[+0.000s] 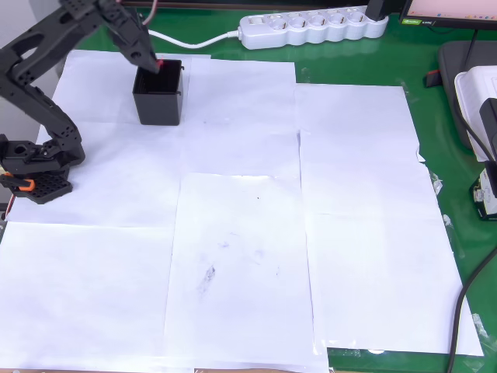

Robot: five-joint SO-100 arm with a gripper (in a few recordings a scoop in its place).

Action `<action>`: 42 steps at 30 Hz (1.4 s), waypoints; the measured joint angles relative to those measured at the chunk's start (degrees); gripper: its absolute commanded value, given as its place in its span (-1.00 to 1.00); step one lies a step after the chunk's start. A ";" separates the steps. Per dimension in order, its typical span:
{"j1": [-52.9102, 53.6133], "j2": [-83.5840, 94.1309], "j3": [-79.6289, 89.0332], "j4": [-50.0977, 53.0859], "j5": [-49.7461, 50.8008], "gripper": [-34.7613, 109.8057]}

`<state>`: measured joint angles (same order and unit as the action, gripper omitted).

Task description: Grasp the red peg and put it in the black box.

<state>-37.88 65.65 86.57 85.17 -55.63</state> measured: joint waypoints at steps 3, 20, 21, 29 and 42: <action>-0.79 2.37 0.88 0.79 1.32 -0.52; -3.60 6.77 6.15 1.23 2.90 -0.32; -3.52 6.77 6.15 1.23 2.90 -0.32; -1.85 6.77 8.26 3.34 -0.26 -0.52; 11.07 -5.01 2.02 4.48 -10.55 -0.52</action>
<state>-26.81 60.64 88.59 89.65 -66.18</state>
